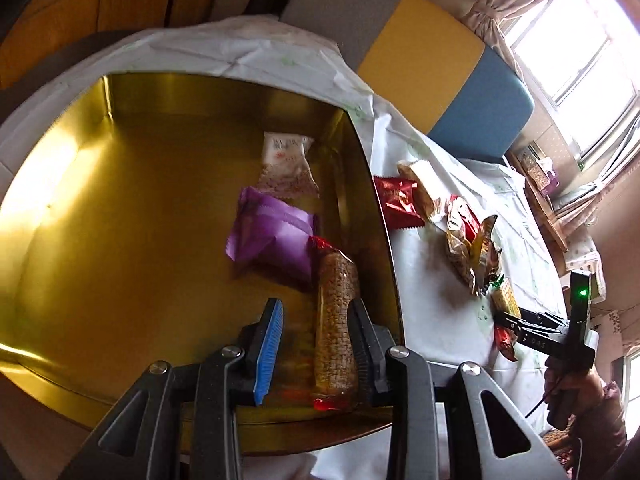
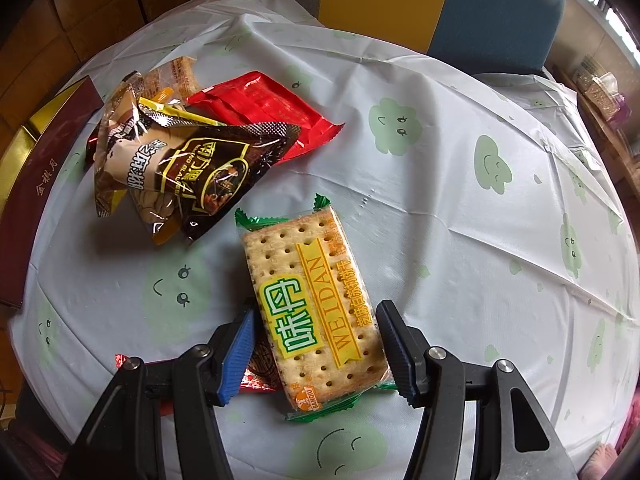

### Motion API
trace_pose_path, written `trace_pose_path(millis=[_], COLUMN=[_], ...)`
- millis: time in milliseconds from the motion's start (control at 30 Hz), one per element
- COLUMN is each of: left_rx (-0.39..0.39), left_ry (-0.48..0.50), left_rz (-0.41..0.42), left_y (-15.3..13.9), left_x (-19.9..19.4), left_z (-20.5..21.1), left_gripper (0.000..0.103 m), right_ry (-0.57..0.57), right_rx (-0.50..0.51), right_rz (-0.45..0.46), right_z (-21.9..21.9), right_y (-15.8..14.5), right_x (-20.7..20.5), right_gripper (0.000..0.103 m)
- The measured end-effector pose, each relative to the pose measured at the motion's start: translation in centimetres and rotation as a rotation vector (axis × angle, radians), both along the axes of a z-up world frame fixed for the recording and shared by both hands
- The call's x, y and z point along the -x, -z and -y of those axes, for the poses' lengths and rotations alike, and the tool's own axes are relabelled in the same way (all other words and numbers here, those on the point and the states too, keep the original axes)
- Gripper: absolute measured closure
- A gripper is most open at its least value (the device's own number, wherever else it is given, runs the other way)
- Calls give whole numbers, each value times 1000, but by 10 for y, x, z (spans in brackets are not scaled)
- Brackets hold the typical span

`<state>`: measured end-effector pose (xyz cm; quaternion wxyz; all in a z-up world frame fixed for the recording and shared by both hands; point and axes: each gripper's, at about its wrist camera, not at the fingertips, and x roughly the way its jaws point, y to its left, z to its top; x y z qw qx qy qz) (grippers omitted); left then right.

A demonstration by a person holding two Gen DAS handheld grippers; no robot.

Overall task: Organize snacks
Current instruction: 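Drop the grain bar into the tray with left while right grasps WEIDAN crackers, then carry the WEIDAN cracker pack into the gold tray and release it with the right gripper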

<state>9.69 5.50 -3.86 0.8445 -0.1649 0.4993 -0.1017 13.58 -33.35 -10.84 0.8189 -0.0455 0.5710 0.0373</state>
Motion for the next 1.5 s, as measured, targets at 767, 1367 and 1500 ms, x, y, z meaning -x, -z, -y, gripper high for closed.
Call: trace_pose_path(millis=[767,1367,1500], left_rx=[-289,-286,-294], left_ry=[-103,-182,-236], left_rz=[116,119,133], left_y=[-26,-26,-31], left_x=[33,35,36], left_z=[-21,-46,-61], left_gripper=[69,69,69], right_ry=[45,-3,-144], right_rx=[-26,-170,-229], right_rz=[-10,151,176], right_z=[7,-36,-102], right_y=[-10,-90,-108], right_x=[10,17,16], right_gripper=[51,52,52])
